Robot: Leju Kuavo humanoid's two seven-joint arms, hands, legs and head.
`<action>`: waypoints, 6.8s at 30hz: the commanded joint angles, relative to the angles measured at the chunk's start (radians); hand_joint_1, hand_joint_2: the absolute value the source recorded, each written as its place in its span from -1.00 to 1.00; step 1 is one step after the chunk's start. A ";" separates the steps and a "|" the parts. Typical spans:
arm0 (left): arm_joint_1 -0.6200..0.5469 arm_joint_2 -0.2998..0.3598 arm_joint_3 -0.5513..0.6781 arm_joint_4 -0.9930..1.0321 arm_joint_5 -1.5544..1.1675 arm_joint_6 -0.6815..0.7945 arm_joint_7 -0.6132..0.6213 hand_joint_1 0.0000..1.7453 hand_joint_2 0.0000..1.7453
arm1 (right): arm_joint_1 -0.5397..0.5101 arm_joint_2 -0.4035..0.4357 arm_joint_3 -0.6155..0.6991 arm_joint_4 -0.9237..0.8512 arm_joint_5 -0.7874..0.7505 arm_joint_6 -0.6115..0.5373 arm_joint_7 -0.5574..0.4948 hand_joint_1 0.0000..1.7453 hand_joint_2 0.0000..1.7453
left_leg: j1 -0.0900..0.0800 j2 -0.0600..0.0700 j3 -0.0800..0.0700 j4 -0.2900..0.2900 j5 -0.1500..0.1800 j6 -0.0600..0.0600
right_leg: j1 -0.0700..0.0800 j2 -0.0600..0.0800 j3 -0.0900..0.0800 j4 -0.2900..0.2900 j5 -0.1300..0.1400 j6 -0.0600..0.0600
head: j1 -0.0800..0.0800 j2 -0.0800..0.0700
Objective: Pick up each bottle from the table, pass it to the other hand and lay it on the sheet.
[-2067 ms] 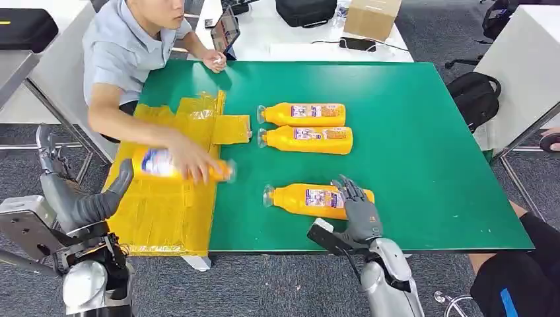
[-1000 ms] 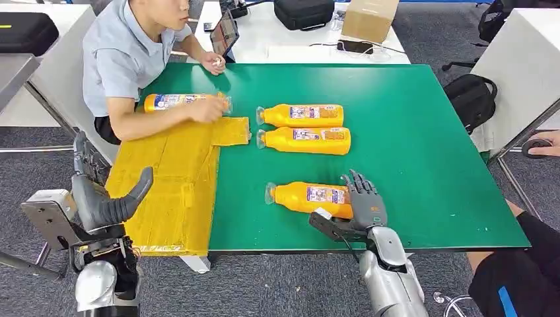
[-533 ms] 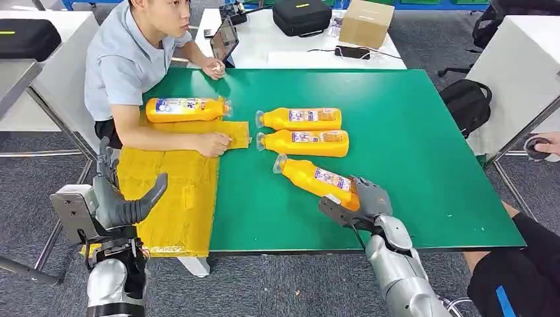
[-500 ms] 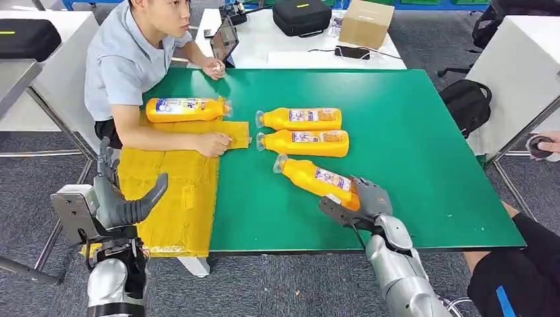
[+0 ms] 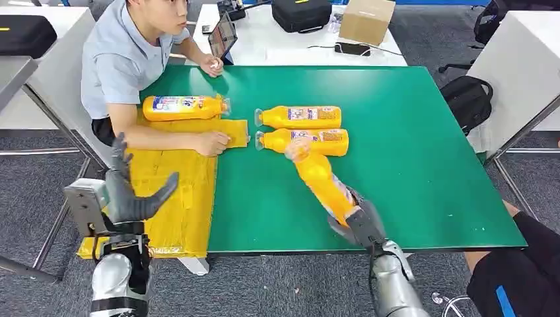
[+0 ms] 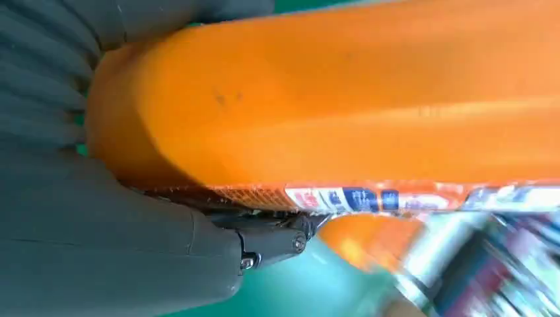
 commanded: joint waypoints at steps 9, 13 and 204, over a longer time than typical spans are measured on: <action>0.053 0.030 -0.203 0.204 0.062 -0.305 -0.060 -1.00 1.00 | -0.033 0.071 0.283 -0.218 -0.110 0.041 -0.060 1.00 1.00 | -0.002 0.002 -0.009 -0.001 0.001 0.001 | -0.001 0.000 -0.010 -0.001 0.000 -0.002 | 0.000 0.000; 0.049 0.032 -0.211 0.201 0.061 -0.299 -0.061 -1.00 1.00 | -0.039 0.076 0.302 -0.198 -0.102 0.024 -0.058 1.00 1.00 | -0.001 0.002 -0.011 -0.001 0.000 0.001 | -0.001 0.000 -0.012 0.000 0.000 -0.002 | 0.000 0.000; 0.070 -0.011 0.010 -0.168 0.373 -0.323 -0.082 -1.00 1.00 | -0.004 -0.086 0.385 0.049 0.506 -0.329 0.285 -1.00 1.00 | -0.001 0.000 -0.015 -0.001 0.004 0.000 | -0.001 -0.004 -0.015 0.002 0.001 -0.006 | 0.000 0.000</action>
